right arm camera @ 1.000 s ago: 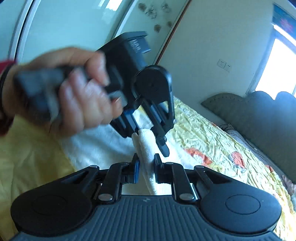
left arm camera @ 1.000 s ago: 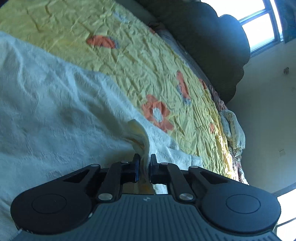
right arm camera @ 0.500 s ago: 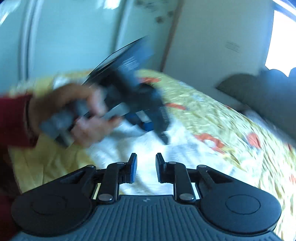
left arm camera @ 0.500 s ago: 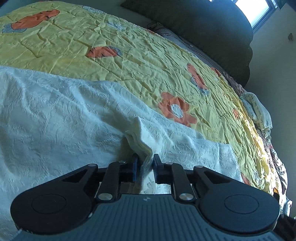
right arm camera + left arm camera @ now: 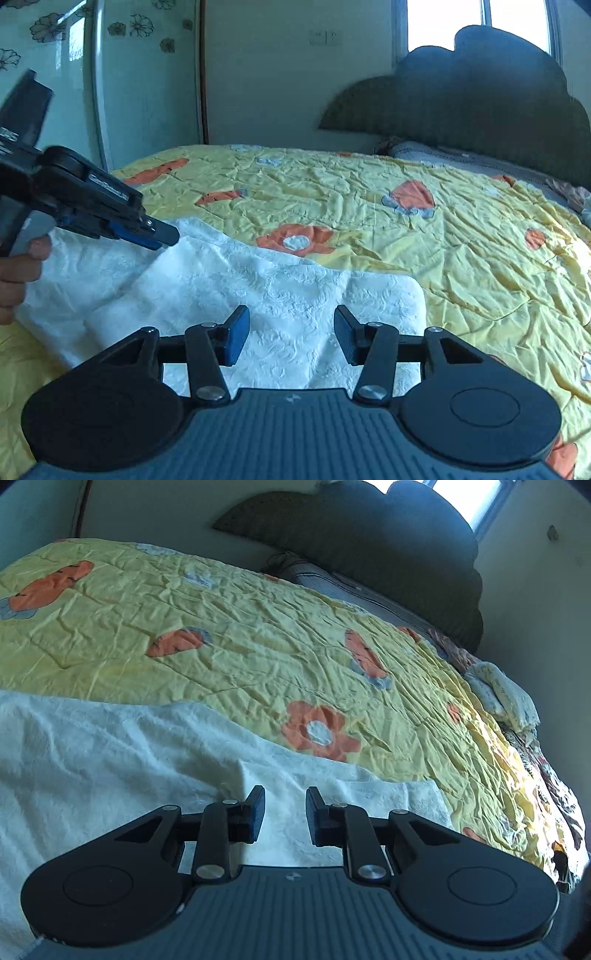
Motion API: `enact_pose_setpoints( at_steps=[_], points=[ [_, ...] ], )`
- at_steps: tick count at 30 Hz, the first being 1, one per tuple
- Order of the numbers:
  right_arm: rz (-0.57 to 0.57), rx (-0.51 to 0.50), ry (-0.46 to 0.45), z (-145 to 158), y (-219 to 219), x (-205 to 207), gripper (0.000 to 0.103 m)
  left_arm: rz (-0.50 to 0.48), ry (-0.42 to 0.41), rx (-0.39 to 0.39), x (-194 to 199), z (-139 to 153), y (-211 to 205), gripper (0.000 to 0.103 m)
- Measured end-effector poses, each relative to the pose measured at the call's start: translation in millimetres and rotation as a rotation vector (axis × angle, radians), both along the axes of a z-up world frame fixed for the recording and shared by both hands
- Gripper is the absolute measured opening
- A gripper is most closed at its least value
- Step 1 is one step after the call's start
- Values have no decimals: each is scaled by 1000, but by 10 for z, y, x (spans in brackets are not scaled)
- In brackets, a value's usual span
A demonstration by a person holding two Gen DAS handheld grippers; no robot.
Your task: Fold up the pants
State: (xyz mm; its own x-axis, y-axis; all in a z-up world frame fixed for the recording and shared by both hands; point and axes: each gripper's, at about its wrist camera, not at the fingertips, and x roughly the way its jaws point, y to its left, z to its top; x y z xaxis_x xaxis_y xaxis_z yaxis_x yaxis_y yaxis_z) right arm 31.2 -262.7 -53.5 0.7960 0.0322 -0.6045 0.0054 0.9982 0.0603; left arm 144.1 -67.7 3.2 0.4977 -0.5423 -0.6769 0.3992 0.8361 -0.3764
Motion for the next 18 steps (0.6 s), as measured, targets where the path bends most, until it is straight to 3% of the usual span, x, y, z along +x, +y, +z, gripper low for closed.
enact_pose_setpoints(
  at_steps=[1, 4, 8, 10, 12, 14, 18],
  points=[
    [-4, 1, 69, -79, 3, 33, 50, -31, 3, 31, 8, -34, -99, 31],
    [-32, 22, 62, -48, 41, -108, 52, -8, -1, 156, 25, -195, -253, 31],
    [20, 36, -25, 176, 181, -406, 53, -27, -78, 160, -203, -126, -144, 33],
    [59, 11, 0, 138, 261, -416, 55, -34, -104, 180, -331, -116, -103, 51],
    [58, -18, 59, -21, 294, -350, 55, -59, -94, 203, -381, -208, -106, 58],
    [28, 11, 53, -53, 285, -347, 57, -42, -60, 249, -383, -317, -89, 58],
    [55, 9, -18, 126, 392, -392, 61, 23, -50, 188, -438, -252, 129, 58]
  ],
)
